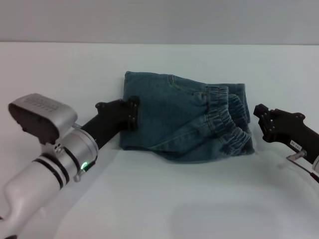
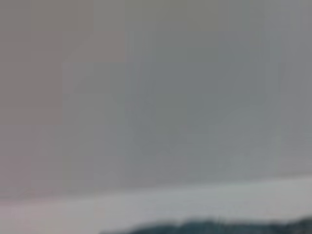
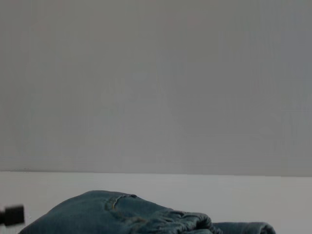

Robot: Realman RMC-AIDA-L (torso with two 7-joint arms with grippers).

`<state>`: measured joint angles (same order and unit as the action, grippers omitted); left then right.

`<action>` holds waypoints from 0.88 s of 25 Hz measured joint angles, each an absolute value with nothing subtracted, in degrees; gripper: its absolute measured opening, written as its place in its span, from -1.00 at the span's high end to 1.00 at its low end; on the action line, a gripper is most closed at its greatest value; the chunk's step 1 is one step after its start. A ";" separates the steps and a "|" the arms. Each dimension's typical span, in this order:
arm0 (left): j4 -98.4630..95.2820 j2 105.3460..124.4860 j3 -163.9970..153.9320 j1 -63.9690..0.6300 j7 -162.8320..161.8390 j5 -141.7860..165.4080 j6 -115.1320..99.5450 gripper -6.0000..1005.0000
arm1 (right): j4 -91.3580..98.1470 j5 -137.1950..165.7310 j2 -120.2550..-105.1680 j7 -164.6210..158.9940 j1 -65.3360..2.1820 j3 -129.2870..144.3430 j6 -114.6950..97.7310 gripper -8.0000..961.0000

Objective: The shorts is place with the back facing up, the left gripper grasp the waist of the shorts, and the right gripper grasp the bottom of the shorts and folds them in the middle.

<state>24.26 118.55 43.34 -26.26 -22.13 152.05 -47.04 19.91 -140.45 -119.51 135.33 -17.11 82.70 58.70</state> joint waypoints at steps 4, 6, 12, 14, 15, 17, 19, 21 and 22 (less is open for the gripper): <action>24.31 118.66 44.92 -23.79 -16.25 151.98 -54.49 0.99 | 20.33 -140.45 -119.47 139.29 -17.03 82.47 58.70 0.96; 24.32 118.63 45.98 -23.08 -15.37 151.91 -55.71 0.99 | 20.81 -141.68 -119.56 142.85 -16.64 82.08 58.71 0.96; 23.56 118.39 51.55 -20.36 -14.23 151.87 -58.15 0.99 | 20.62 -149.71 -119.64 154.50 -15.98 81.83 59.37 0.96; 23.18 118.37 53.09 -19.34 -12.71 151.87 -59.85 0.99 | 20.43 -152.15 -119.64 156.09 -15.51 81.82 59.45 0.96; 23.02 118.41 53.81 -18.85 -11.88 151.87 -60.70 0.99 | 20.25 -153.52 -119.65 156.74 -15.15 81.82 59.62 0.96; 22.79 118.55 55.40 -17.77 -9.97 151.87 -62.31 0.99 | 19.27 -156.86 -119.74 157.97 -14.38 81.82 60.71 0.96; 22.73 118.55 56.90 -17.10 -9.24 151.87 -62.98 0.99 | 17.57 -161.19 -119.80 158.90 -13.63 81.61 63.25 0.96; 22.48 118.52 58.60 -16.71 -9.16 151.87 -63.19 0.99 | 16.27 -163.22 -119.81 159.37 -12.99 80.44 65.55 0.96; 22.15 118.51 59.32 -16.67 -9.17 151.88 -63.21 0.99 | 15.73 -163.64 -119.82 159.64 -12.60 79.35 66.70 0.96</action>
<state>22.15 118.51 59.32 -16.67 -9.17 151.88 -63.21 15.73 -163.64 -119.82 159.64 -12.60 79.35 66.70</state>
